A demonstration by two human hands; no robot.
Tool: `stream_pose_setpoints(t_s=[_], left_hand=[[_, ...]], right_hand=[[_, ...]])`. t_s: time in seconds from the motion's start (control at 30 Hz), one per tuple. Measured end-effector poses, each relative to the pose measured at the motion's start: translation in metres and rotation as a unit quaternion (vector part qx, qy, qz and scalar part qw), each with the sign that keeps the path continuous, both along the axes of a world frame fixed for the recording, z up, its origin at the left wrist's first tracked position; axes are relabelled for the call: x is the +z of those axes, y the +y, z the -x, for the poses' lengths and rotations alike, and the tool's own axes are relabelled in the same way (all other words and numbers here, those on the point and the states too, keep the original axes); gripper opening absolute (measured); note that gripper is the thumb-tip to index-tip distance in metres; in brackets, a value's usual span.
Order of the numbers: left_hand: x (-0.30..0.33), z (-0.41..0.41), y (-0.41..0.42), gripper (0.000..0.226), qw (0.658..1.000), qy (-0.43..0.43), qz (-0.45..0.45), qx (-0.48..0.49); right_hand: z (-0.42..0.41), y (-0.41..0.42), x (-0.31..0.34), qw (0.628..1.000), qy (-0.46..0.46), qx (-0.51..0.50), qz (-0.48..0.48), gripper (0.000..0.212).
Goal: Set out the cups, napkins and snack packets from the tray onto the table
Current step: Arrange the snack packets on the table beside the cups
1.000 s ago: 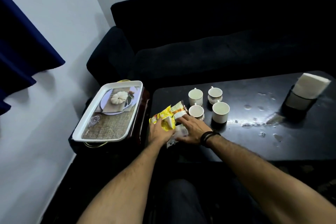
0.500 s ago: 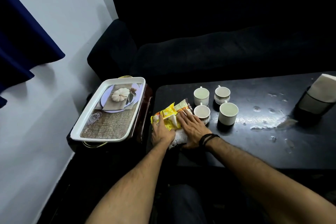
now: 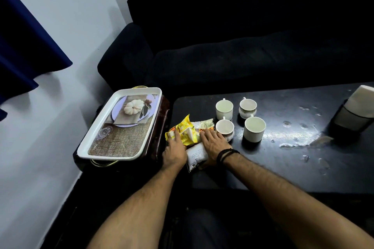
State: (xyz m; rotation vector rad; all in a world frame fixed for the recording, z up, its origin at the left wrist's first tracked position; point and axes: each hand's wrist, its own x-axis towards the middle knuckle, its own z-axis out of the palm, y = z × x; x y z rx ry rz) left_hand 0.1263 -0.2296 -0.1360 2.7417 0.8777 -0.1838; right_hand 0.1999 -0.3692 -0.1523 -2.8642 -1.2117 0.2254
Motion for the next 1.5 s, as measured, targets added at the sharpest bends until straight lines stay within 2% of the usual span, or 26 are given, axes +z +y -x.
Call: stream_pose_setpoints(t_s=[0.1,0.33,0.43,0.6,0.7,0.8,0.93,0.97,1.07,1.17,1.27,1.3,1.33,1.37,1.43,1.5], left_hand=[[0.000,0.003,0.002,0.072,0.999,0.007,-0.042,-0.033],[-0.002,0.010,0.010,0.055,0.994,-0.023,-0.101,-0.040],[0.000,0.011,0.006,0.051,0.997,-0.047,-0.049,-0.022],[-0.001,0.009,-0.003,0.066,0.997,-0.065,0.035,-0.005],[-0.002,0.013,0.000,0.070,0.996,-0.071,0.050,-0.010],[-0.003,0.014,0.002,0.073,0.996,-0.070,0.050,-0.019],[-0.005,0.012,0.002,0.078,0.995,-0.086,0.044,-0.006],[-0.005,0.011,0.002,0.080,0.995,-0.094,0.046,0.003],[-0.001,0.006,0.004,0.079,0.985,-0.154,0.061,0.049],[0.009,-0.004,0.009,0.058,0.961,-0.260,0.054,0.082],[0.022,-0.021,0.019,0.040,0.926,-0.340,0.106,0.127],[0.025,-0.030,0.024,0.039,0.911,-0.352,0.151,0.151],[0.029,-0.039,0.029,0.039,0.891,-0.361,0.208,0.178],[0.031,-0.047,0.034,0.039,0.866,-0.369,0.269,0.205],[0.032,-0.063,0.043,0.043,0.811,-0.386,0.374,0.233],[0.027,-0.077,0.050,0.048,0.785,-0.383,0.434,0.221]], right_hand=[[0.003,-0.002,-0.001,1.000,0.013,-0.004,0.006,0.134],[0.010,-0.009,-0.002,0.999,0.028,-0.016,0.009,0.129],[0.011,-0.008,0.002,0.999,0.041,-0.023,-0.017,0.128],[0.012,0.007,0.015,0.980,0.095,-0.034,-0.173,0.112],[0.013,0.022,0.021,0.969,0.114,-0.073,-0.206,0.094],[0.008,0.038,0.023,0.945,0.137,-0.168,-0.246,0.061],[0.003,0.050,0.023,0.929,0.146,-0.179,-0.291,0.024],[0.002,0.053,0.025,0.912,0.156,-0.180,-0.334,0.016],[-0.003,0.059,0.037,0.828,0.217,-0.197,-0.478,0.004],[-0.014,0.062,0.051,0.773,0.273,-0.181,-0.543,0.013],[-0.026,0.059,0.061,0.688,0.363,-0.197,-0.596,0.037],[-0.030,0.056,0.061,0.689,0.347,-0.209,-0.601,0.040],[-0.033,0.053,0.060,0.724,0.301,-0.212,-0.583,0.039],[-0.036,0.048,0.055,0.782,0.240,-0.197,-0.541,0.037],[-0.039,0.043,0.042,0.900,0.123,-0.138,-0.395,0.042],[-0.039,0.042,0.027,0.959,0.080,-0.104,-0.251,0.057]])
